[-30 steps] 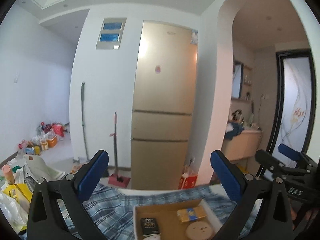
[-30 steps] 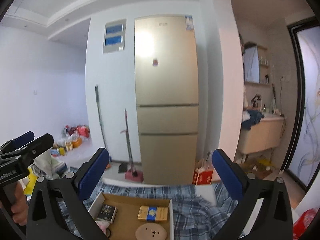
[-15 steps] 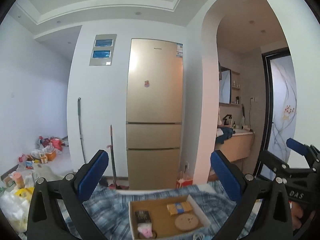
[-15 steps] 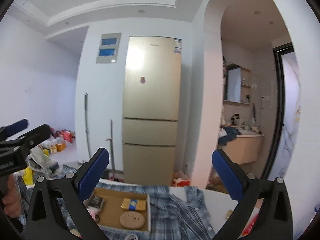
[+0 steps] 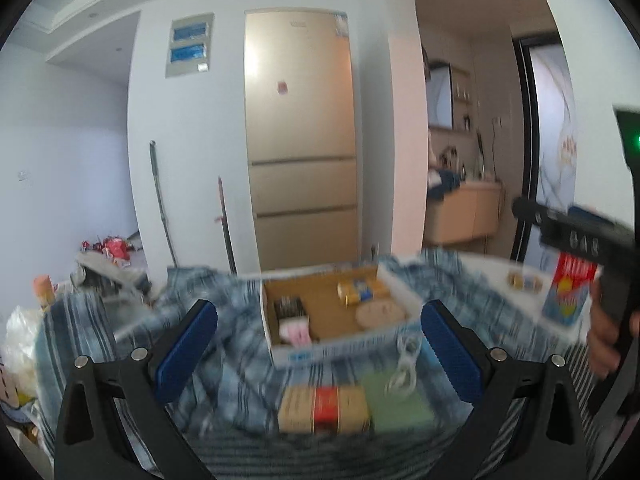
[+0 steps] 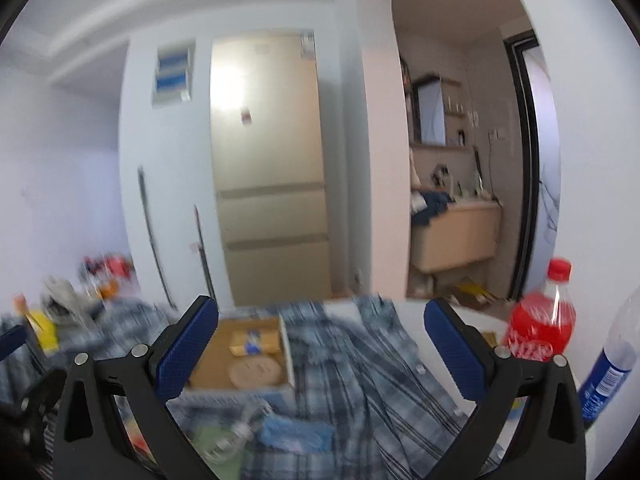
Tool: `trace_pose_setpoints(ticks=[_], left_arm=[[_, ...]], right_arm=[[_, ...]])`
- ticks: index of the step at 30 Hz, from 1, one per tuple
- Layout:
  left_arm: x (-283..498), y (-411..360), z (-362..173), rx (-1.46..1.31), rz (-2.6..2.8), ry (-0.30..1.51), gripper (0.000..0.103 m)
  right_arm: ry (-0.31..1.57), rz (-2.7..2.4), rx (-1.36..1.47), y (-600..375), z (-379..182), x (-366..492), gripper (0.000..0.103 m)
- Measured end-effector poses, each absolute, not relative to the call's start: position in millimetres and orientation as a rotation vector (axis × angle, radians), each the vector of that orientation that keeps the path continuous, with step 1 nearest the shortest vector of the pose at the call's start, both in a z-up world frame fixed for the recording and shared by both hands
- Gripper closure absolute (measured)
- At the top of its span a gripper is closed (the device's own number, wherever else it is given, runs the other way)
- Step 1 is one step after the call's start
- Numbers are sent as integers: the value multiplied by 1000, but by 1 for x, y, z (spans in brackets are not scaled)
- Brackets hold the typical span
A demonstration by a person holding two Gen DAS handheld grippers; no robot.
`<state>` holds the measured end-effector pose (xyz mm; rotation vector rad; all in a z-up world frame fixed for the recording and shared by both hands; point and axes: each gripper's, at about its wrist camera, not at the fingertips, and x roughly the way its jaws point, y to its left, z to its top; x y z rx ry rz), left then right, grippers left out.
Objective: Organize soft objects
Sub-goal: 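Move the left tool down toward the red-gold Liqun cigarette pack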
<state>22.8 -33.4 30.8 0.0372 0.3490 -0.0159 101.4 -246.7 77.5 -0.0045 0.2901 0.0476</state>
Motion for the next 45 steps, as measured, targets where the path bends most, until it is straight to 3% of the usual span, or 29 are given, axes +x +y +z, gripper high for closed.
trace_pose_setpoints(ticks=[22,35,38,45], left_arm=[[117,-13,-56,-15,-186,783,0],[130,-28,-81,50,-199,912,0],[131,-26,-83,51,-185,922,12],[131,-31,-84,81,-182,927,18]], right_arm=[[479,108,107,-257,13,127,0],[529,77,35,-242,2,131,0],[532,83,31,-241,2,131,0],[544,87,22,-239,1,131,0]])
